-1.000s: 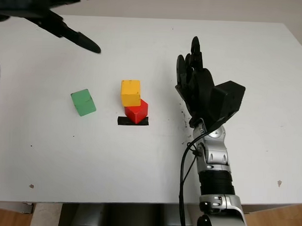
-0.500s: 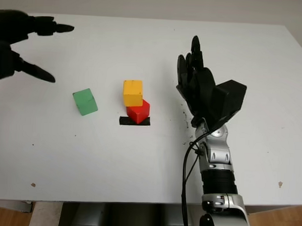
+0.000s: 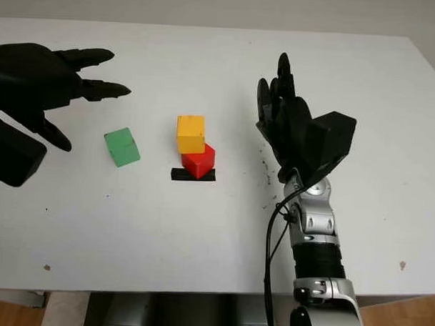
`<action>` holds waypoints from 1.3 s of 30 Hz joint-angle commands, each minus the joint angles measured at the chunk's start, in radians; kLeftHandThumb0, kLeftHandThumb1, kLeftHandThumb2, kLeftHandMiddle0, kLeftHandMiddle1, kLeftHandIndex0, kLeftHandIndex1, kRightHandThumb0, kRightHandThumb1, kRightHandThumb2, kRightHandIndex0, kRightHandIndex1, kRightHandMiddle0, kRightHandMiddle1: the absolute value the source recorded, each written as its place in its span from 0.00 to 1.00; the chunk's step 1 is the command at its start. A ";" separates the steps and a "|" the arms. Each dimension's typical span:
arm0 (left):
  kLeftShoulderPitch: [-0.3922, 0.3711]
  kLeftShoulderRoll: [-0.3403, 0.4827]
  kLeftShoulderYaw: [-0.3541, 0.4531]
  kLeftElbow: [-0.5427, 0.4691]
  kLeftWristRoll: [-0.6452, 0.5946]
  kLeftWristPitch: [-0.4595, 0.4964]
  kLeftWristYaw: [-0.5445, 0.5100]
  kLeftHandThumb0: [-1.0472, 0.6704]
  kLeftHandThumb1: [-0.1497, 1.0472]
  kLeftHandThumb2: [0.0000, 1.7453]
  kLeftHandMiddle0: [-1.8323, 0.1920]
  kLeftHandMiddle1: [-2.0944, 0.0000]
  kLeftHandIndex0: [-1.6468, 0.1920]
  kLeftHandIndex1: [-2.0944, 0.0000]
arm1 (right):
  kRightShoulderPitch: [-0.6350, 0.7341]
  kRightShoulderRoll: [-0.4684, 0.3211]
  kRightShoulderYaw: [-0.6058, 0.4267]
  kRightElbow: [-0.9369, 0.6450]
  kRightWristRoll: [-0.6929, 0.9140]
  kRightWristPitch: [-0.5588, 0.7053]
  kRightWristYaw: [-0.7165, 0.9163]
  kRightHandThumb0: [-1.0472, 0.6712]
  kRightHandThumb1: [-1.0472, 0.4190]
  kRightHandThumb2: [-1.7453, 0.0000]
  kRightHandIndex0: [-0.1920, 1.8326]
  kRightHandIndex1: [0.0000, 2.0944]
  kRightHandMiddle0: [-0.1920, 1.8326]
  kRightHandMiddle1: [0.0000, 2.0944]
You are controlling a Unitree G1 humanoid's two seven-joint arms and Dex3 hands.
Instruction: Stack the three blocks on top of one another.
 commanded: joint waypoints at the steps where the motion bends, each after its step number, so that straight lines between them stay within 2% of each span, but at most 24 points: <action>1: -0.003 -0.013 -0.025 0.022 0.038 -0.041 0.068 0.27 0.83 0.03 1.00 1.00 0.86 0.98 | -0.015 -0.012 -0.002 -0.016 -0.001 0.002 0.003 0.17 0.00 0.68 0.00 0.00 0.00 0.00; 5: -0.008 -0.028 -0.054 0.071 0.088 -0.098 0.161 0.26 0.84 0.03 1.00 1.00 0.84 0.97 | -0.013 -0.018 0.001 -0.020 -0.003 0.006 0.006 0.16 0.00 0.68 0.00 0.00 0.00 0.00; 11: -0.023 -0.051 -0.082 0.100 0.089 -0.131 0.166 0.28 0.82 0.03 1.00 1.00 0.79 0.96 | -0.008 -0.023 -0.001 -0.024 -0.001 0.007 0.011 0.16 0.00 0.68 0.00 0.00 0.00 0.00; 18: -0.048 -0.069 -0.134 0.142 0.200 -0.180 0.274 0.26 0.82 0.03 0.99 0.98 0.77 0.97 | -0.005 -0.022 -0.001 -0.024 -0.002 0.002 0.018 0.16 0.00 0.68 0.00 0.00 0.00 0.00; 29: -0.064 -0.095 -0.181 0.187 0.303 -0.173 0.388 0.25 0.82 0.03 0.94 0.96 0.70 0.95 | 0.008 -0.027 -0.004 -0.043 0.003 0.013 0.028 0.16 0.00 0.68 0.00 0.00 0.00 0.00; 39: -0.109 -0.112 -0.250 0.283 0.411 -0.145 0.498 0.28 0.85 0.04 0.91 0.96 0.64 0.94 | 0.012 -0.023 -0.006 -0.049 0.006 0.017 0.024 0.16 0.00 0.68 0.00 0.00 0.00 0.00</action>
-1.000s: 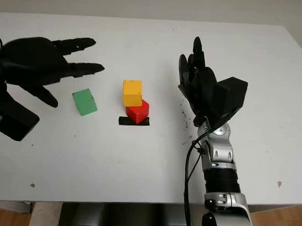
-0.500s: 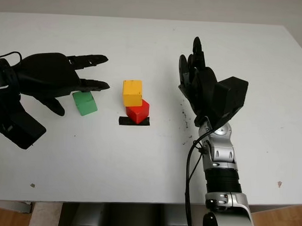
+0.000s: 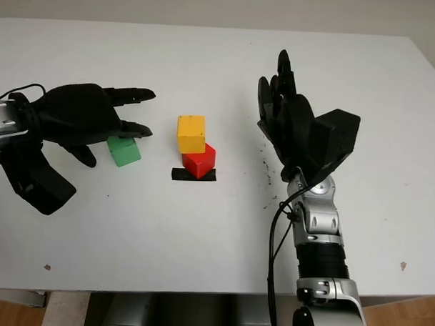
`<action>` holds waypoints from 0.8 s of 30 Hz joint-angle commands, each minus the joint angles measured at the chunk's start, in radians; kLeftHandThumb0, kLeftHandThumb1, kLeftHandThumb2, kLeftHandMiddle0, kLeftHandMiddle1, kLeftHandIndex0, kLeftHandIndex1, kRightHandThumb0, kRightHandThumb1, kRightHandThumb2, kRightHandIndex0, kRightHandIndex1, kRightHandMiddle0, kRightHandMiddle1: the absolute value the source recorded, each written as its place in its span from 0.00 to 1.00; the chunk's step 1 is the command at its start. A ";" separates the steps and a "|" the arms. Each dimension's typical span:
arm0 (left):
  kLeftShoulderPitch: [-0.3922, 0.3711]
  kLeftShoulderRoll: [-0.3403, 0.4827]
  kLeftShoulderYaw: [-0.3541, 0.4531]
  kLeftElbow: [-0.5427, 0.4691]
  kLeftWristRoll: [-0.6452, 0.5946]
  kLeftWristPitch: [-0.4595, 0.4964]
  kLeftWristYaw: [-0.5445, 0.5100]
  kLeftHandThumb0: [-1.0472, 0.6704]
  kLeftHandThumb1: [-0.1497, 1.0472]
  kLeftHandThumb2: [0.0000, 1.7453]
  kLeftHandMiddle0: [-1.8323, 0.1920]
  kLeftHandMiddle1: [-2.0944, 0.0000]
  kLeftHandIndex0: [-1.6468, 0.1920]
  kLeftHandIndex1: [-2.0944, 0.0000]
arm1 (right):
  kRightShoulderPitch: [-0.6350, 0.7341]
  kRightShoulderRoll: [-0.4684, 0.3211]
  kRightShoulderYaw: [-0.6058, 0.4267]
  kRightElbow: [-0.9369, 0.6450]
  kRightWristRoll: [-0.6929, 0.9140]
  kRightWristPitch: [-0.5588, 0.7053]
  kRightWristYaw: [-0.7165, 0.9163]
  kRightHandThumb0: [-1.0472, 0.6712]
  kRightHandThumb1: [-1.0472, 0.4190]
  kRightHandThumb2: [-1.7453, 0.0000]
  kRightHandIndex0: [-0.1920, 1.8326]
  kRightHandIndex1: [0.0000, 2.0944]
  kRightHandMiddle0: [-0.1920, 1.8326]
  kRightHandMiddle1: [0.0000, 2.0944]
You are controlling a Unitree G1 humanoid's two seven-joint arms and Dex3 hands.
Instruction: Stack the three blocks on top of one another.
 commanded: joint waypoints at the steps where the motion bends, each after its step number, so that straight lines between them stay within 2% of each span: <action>1: -0.026 -0.005 -0.019 0.016 0.012 0.005 0.021 0.28 0.86 0.04 0.91 0.96 0.64 0.94 | 0.009 -0.011 -0.006 -0.022 0.002 0.001 0.001 0.16 0.00 0.68 0.00 0.00 0.00 0.00; 8: -0.039 -0.007 -0.060 0.056 0.058 0.031 0.120 0.34 0.86 0.03 0.87 0.96 0.55 0.92 | 0.010 -0.014 -0.004 -0.019 -0.002 -0.004 0.004 0.16 0.00 0.68 0.00 0.00 0.00 0.00; 18: -0.055 -0.017 -0.100 0.113 0.056 0.022 0.176 0.30 0.90 0.04 0.84 0.97 0.51 0.90 | 0.009 -0.015 -0.004 -0.019 0.000 -0.004 0.006 0.16 0.00 0.68 0.00 0.00 0.00 0.00; 21: -0.048 -0.026 -0.089 0.135 0.013 0.008 0.166 0.31 0.91 0.03 0.82 0.97 0.62 0.58 | 0.009 -0.016 -0.004 -0.019 0.001 -0.003 0.006 0.16 0.00 0.69 0.00 0.00 0.00 0.00; 22: -0.045 -0.028 -0.086 0.141 -0.001 0.005 0.165 0.32 0.91 0.03 0.82 0.97 0.64 0.51 | 0.009 -0.015 -0.004 -0.019 0.001 -0.004 0.006 0.16 0.00 0.69 0.00 0.00 0.00 0.00; 24: -0.039 -0.030 -0.079 0.149 -0.034 0.006 0.145 0.33 0.91 0.03 0.81 0.97 0.64 0.47 | 0.009 -0.013 -0.005 -0.019 0.002 -0.004 0.003 0.16 0.00 0.69 0.00 0.00 0.00 0.00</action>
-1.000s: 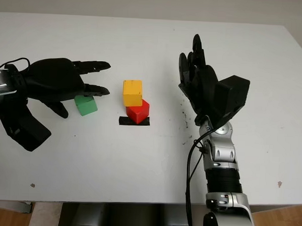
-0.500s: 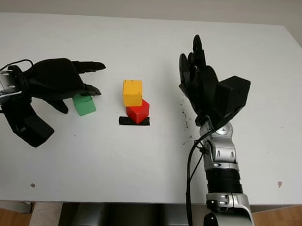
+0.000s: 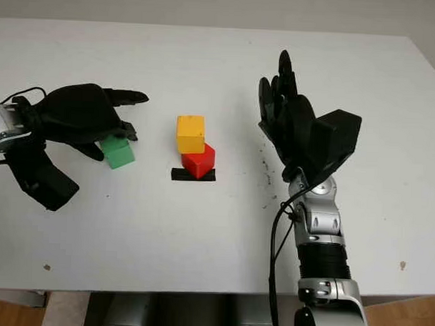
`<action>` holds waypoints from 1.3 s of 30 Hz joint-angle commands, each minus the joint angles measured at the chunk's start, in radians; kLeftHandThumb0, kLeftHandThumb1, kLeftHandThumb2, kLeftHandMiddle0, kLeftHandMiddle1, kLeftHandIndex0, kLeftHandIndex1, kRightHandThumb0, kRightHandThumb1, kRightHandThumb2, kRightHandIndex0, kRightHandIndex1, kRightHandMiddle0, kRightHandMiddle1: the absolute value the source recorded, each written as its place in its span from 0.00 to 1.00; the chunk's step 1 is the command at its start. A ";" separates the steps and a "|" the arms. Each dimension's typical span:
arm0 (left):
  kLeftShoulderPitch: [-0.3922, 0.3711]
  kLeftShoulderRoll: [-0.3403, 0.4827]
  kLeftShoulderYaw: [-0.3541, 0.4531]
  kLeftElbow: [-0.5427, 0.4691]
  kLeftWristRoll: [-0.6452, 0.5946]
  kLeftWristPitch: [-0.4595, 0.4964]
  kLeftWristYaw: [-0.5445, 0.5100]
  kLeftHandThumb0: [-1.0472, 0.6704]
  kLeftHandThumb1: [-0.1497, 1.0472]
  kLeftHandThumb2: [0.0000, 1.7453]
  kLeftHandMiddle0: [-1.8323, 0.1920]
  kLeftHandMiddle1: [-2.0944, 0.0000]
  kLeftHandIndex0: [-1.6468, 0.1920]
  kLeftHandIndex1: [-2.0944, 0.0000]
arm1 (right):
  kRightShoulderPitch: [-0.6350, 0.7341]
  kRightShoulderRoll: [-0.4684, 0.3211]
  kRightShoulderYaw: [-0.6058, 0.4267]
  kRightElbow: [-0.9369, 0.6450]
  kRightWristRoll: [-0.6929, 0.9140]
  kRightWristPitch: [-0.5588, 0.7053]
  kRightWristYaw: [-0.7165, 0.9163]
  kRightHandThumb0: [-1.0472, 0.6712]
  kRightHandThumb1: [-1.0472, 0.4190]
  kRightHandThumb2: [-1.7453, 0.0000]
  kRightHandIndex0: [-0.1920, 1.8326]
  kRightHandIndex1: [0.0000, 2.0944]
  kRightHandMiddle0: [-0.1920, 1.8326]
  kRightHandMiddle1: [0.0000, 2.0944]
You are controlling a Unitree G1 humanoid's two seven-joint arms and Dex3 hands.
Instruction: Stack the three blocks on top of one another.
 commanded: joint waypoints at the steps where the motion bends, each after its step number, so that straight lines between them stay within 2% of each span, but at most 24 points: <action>1: 0.006 -0.005 0.008 0.012 -0.033 -0.006 -0.022 0.34 0.92 0.03 0.80 0.97 0.65 0.47 | 0.008 -0.006 -0.005 -0.017 0.002 -0.007 -0.001 0.16 0.00 0.69 0.00 0.00 0.00 0.00; 5: 0.012 -0.008 0.022 0.022 -0.106 0.002 -0.095 0.36 0.93 0.03 0.81 0.97 0.65 0.46 | 0.006 -0.003 -0.007 -0.014 0.005 -0.009 -0.003 0.16 0.00 0.69 0.00 0.00 0.00 0.00; 7: 0.019 -0.018 0.046 0.037 -0.181 0.008 -0.150 0.38 0.93 0.03 0.81 0.97 0.65 0.45 | 0.005 -0.002 -0.007 -0.013 0.006 -0.007 -0.005 0.15 0.00 0.69 0.00 0.00 0.00 0.00; 10: 0.046 -0.059 0.145 0.072 -0.444 0.055 -0.335 0.40 0.94 0.03 0.81 0.98 0.71 0.36 | 0.004 -0.001 -0.006 -0.007 0.006 -0.009 -0.005 0.16 0.00 0.70 0.00 0.00 0.00 0.00; 12: 0.055 -0.075 0.193 0.059 -0.568 0.122 -0.455 0.39 0.96 0.04 0.82 0.98 0.73 0.35 | 0.004 -0.001 -0.006 -0.008 0.007 -0.005 -0.006 0.16 0.00 0.70 0.00 0.00 0.00 0.00; 16: 0.033 -0.077 0.236 0.022 -0.658 0.217 -0.589 0.38 0.98 0.03 0.81 0.97 0.77 0.28 | 0.004 -0.004 0.000 -0.007 0.002 -0.003 -0.004 0.16 0.00 0.69 0.00 0.00 0.00 0.00; 20: -0.035 -0.081 0.249 0.014 -0.684 0.312 -0.704 0.37 0.98 0.03 0.80 0.97 0.77 0.25 | 0.004 -0.004 0.006 -0.011 -0.003 0.000 -0.005 0.16 0.00 0.68 0.00 0.00 0.00 0.00; 24: -0.116 -0.090 0.249 0.031 -0.680 0.349 -0.748 0.38 0.95 0.03 0.77 0.97 0.74 0.28 | 0.005 0.000 0.008 -0.009 -0.002 -0.007 -0.002 0.16 0.00 0.67 0.00 0.00 0.00 0.00; 30: -0.202 -0.116 0.264 0.047 -0.720 0.388 -0.808 0.37 0.96 0.03 0.77 0.97 0.75 0.26 | 0.005 0.006 0.011 0.002 -0.008 -0.025 -0.003 0.17 0.00 0.65 0.00 0.00 0.00 0.00; 34: -0.203 -0.119 0.270 0.064 -0.729 0.384 -0.790 0.36 0.96 0.03 0.77 0.97 0.75 0.28 | 0.006 0.015 0.004 0.012 0.006 -0.039 0.000 0.18 0.00 0.66 0.00 0.00 0.00 0.00; 39: -0.183 -0.157 0.369 0.102 -0.883 0.394 -0.784 0.39 0.95 0.03 0.78 0.98 0.74 0.28 | 0.006 0.013 0.001 0.023 0.007 -0.052 0.007 0.18 0.00 0.66 0.00 0.00 0.00 0.00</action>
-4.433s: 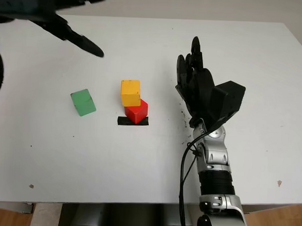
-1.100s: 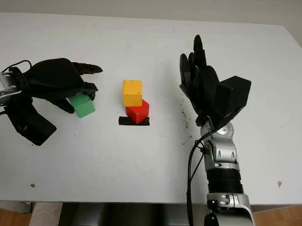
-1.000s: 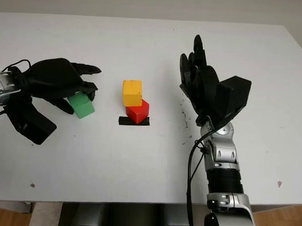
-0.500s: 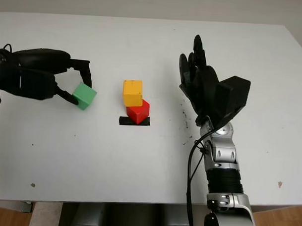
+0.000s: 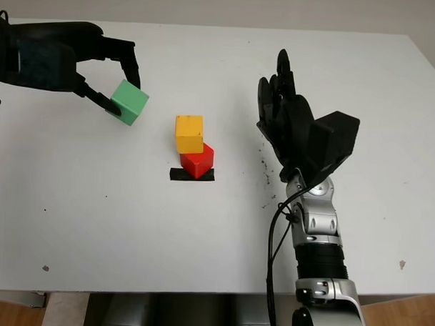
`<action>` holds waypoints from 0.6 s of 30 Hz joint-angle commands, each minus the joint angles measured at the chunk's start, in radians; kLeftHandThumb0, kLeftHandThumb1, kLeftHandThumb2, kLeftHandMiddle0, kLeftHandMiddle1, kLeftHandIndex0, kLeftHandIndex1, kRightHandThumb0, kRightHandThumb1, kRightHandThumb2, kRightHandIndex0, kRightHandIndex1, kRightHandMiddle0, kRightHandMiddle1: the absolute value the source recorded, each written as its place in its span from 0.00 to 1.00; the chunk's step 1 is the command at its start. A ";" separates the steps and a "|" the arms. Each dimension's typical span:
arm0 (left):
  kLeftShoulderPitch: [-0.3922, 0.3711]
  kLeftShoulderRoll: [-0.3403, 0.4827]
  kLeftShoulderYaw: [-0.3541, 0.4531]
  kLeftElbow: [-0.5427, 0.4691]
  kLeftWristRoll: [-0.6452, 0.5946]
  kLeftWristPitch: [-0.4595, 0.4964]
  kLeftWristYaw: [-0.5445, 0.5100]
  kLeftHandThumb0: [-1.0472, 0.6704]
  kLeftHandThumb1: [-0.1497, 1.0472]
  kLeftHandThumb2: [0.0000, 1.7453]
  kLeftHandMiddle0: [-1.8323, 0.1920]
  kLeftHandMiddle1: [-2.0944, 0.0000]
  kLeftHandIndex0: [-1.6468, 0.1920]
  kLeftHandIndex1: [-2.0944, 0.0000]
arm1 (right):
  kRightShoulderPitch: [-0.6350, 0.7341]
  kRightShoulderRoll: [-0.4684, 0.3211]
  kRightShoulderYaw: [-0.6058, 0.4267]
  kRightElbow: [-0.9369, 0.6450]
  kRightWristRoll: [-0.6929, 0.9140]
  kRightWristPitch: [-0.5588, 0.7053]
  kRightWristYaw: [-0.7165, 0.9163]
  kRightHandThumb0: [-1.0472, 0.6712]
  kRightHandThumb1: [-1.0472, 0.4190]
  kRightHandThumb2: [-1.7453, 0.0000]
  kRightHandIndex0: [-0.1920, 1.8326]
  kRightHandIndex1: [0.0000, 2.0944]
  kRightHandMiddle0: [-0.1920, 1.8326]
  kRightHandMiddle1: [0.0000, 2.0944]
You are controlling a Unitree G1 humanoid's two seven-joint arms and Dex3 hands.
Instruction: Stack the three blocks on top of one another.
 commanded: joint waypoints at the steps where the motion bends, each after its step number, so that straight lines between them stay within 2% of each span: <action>1: 0.000 -0.016 0.058 0.010 -0.060 0.011 0.007 0.40 0.94 0.03 0.79 0.98 0.74 0.27 | 0.006 0.001 -0.002 0.005 0.002 -0.016 0.004 0.17 0.00 0.66 0.00 0.00 0.00 0.00; 4: 0.019 -0.044 0.119 0.009 -0.149 0.073 0.005 0.39 0.94 0.03 0.80 0.98 0.73 0.27 | 0.005 0.000 -0.002 0.010 0.004 -0.021 0.009 0.17 0.00 0.67 0.00 0.00 0.00 0.00; 7: 0.067 -0.081 0.183 -0.041 -0.246 0.169 0.006 0.39 0.94 0.03 0.80 0.98 0.71 0.27 | 0.006 0.000 -0.002 0.007 0.004 -0.021 0.010 0.17 0.00 0.67 0.00 0.00 0.00 0.00; 12: 0.164 -0.128 0.242 -0.168 -0.346 0.294 0.026 0.36 0.94 0.03 0.80 0.98 0.72 0.28 | 0.003 -0.003 -0.004 0.011 0.006 -0.020 0.012 0.17 0.00 0.67 0.00 0.00 0.00 0.00; 15: 0.212 -0.175 0.277 -0.256 -0.415 0.408 0.049 0.37 0.94 0.03 0.80 0.97 0.71 0.27 | 0.000 -0.006 -0.004 0.008 0.004 -0.010 0.011 0.17 0.00 0.67 0.00 0.00 0.00 0.00; 18: 0.262 -0.209 0.290 -0.334 -0.452 0.455 0.072 0.38 0.95 0.03 0.79 0.97 0.71 0.27 | -0.003 -0.008 -0.002 0.006 -0.003 -0.007 0.004 0.17 0.00 0.67 0.00 0.00 0.00 0.00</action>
